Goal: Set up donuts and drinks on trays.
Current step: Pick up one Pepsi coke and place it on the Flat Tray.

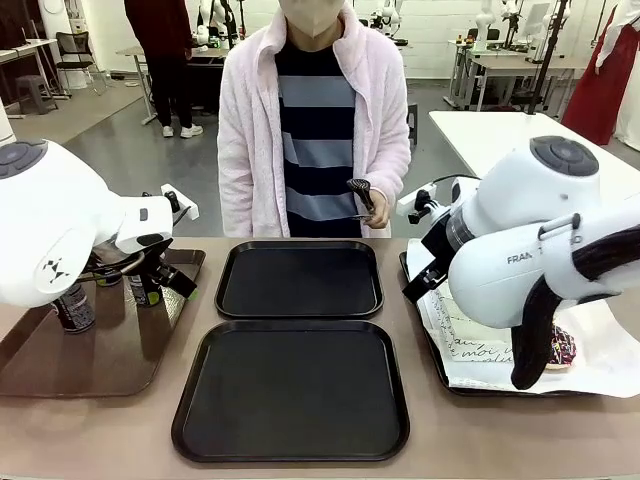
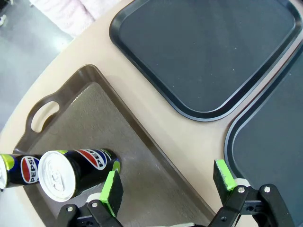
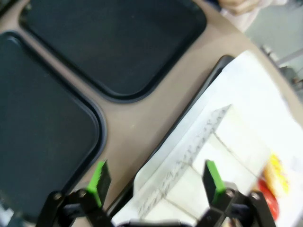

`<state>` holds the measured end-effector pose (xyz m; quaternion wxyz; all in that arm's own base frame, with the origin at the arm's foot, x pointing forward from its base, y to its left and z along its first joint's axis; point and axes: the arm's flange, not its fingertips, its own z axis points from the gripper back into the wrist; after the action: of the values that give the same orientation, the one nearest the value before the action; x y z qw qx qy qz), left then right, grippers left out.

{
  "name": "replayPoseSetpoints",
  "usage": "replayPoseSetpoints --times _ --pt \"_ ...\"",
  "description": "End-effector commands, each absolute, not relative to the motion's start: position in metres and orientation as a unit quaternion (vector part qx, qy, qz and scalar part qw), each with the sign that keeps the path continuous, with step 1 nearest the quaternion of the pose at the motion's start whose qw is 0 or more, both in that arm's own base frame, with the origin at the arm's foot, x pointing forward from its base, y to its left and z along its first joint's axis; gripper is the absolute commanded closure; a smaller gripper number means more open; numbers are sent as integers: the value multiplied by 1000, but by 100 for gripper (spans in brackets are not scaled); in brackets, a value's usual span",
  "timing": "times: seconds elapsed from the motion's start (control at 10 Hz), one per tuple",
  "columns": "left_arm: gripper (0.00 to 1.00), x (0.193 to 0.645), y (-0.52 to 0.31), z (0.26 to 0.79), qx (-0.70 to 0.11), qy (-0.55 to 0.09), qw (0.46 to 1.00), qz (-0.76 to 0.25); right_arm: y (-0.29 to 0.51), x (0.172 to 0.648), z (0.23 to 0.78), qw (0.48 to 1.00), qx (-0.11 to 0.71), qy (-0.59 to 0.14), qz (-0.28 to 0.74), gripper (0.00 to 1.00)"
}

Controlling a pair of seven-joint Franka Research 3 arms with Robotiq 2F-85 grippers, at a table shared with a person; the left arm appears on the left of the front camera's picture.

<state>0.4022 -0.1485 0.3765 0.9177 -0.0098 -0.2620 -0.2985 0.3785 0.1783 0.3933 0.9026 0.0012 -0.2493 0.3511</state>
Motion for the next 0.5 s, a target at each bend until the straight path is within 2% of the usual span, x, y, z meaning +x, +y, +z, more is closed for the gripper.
replayPoseSetpoints --times 0.0,0.2,0.4 --pt "0 351 -110 411 -18 -228 915 -334 162 288 436 911 0 -189 367 0" --pt "0 299 -78 413 -28 -160 914 -372 146 235 446 923 1 -99 372 0" --pt "0 261 -63 414 -60 -122 903 -408 134 211 438 925 24 -71 373 0"
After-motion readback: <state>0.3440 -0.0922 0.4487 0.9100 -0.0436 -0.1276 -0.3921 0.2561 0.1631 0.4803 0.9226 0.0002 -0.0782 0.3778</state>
